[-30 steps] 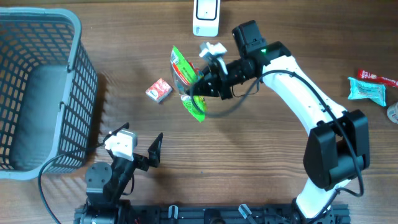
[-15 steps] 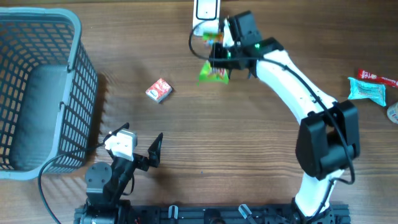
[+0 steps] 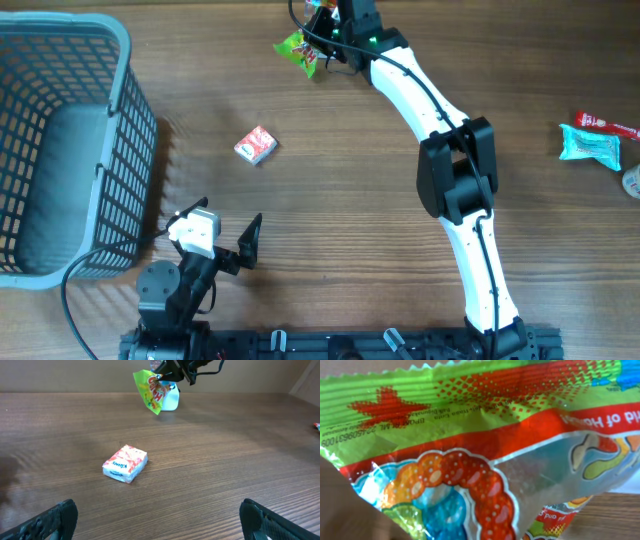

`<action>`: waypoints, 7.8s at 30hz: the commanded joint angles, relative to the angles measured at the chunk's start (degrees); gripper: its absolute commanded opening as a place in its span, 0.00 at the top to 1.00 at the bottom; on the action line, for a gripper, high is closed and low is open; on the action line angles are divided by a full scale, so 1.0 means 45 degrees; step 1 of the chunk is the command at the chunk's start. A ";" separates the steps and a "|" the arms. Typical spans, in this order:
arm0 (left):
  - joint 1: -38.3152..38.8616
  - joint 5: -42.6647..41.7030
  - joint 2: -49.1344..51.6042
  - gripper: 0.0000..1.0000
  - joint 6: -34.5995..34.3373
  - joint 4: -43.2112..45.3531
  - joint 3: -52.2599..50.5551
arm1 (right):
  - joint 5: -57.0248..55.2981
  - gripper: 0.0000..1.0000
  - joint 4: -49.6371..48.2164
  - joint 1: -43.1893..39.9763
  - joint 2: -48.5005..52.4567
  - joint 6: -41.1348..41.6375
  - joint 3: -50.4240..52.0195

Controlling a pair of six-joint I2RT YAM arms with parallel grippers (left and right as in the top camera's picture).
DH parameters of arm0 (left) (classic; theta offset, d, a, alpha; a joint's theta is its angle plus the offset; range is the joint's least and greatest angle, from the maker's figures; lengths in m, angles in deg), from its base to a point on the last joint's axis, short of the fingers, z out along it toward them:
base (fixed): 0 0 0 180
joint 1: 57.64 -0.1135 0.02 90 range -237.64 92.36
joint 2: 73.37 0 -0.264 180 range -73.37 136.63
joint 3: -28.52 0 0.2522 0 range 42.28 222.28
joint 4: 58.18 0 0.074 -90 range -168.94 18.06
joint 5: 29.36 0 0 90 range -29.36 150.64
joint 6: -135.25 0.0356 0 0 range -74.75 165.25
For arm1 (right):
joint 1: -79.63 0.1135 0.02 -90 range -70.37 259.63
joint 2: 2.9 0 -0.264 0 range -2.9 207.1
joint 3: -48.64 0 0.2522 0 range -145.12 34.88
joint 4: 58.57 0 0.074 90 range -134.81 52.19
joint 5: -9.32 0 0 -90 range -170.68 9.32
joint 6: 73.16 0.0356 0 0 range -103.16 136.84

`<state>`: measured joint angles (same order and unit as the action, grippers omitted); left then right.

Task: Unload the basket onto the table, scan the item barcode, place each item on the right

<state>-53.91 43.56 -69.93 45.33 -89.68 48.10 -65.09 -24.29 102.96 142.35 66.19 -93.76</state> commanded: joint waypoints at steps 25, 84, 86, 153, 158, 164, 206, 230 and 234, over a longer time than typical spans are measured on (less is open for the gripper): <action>0.0063 -0.0151 -0.0068 0.00 -0.0121 0.0044 -0.0068 | -0.2540 0.45 0.7975 -1.2152 -0.0753 -0.7718 0.0661; 0.0063 -0.0151 -0.0068 0.00 -0.0121 0.0044 -0.0068 | 0.8845 0.95 0.9549 -0.1248 -1.0161 -1.7403 0.5304; 0.0063 -0.0151 -0.0068 0.00 -0.0121 0.0044 -0.0068 | 0.8840 0.95 0.9632 -0.1297 -1.1672 -1.7602 0.5304; 0.0063 -0.0151 -0.0068 0.00 -0.0121 0.0044 -0.0068 | -1.4056 0.96 -1.0035 0.2127 -0.0403 -3.7992 0.5110; 0.0063 -0.0151 -0.0068 0.00 -0.0121 0.0044 -0.0068 | -1.2473 0.96 -1.0550 0.2346 -0.0403 -3.7992 0.4799; 0.0063 -0.0151 -0.0068 0.00 -0.0121 0.0044 -0.0068 | -1.2823 0.96 -1.0516 0.2419 -0.0709 -3.7992 0.4799; 0.0063 -0.0151 -0.0068 0.00 -0.0121 0.0044 -0.0068 | 0.1875 0.00 0.7635 -0.8820 -1.6140 -0.8539 0.5819; 0.0063 -0.0151 -0.0068 0.00 -0.0121 0.0044 -0.0068 | 0.1112 0.00 -0.0369 -0.6980 -3.0483 -1.1696 1.8010; 0.0063 -0.0151 -0.0068 0.00 -0.0121 0.0044 -0.0068 | 0.1107 0.00 -0.4129 -0.6965 -3.2237 -1.0972 2.2275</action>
<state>-53.91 43.56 -69.88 45.33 -89.65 48.10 -59.60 -38.04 71.36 1.33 13.60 -1.45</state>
